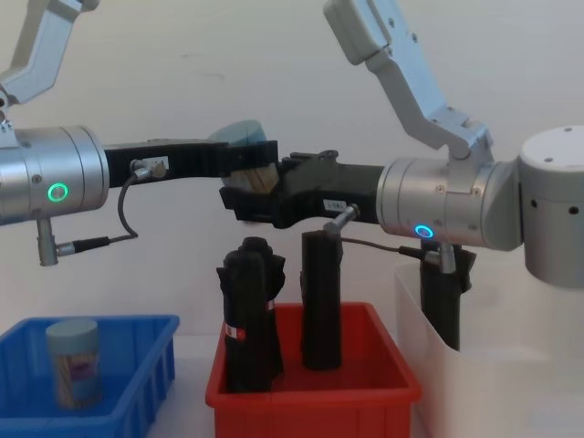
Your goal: Pick the cotton swabs from the blue box and place them into the white box.
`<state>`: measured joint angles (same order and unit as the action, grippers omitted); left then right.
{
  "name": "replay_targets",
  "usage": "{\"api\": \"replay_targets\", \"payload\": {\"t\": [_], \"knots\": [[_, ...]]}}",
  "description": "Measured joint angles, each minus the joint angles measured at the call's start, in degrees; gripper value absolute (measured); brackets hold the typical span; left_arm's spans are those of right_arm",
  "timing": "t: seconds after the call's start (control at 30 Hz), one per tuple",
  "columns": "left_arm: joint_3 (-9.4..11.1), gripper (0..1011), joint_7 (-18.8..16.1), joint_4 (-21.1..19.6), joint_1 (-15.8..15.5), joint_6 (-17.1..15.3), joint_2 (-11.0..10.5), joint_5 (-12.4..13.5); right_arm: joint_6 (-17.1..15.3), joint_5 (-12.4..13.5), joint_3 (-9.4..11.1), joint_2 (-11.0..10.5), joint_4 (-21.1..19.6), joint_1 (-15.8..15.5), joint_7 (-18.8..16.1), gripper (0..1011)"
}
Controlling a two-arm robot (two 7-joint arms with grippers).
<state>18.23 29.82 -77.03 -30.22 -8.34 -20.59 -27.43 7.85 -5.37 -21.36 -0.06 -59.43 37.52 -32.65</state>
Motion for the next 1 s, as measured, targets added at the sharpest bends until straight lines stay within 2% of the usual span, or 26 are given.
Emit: {"api": "replay_targets", "payload": {"t": [0.23, 0.63, 1.0], "knots": [[0.0, 668, 0.0, 0.0, 0.0, 0.0, 0.0, 0.0, 0.0, 0.0, 0.0, 0.0, 0.1, 0.0, 0.1, 647], [0.0, 993, 0.1, 0.0, 0.0, 0.0, 0.0, 0.0, 0.0, 0.0, 0.0, 0.0, 0.1, 0.1, 0.5, 646], [0.0, 1004, 0.1, 0.0, 0.0, 0.0, 0.0, 0.0, -0.7, -1.6, 0.3, -0.4, 0.2, 0.1, 4.5, 646]]}}
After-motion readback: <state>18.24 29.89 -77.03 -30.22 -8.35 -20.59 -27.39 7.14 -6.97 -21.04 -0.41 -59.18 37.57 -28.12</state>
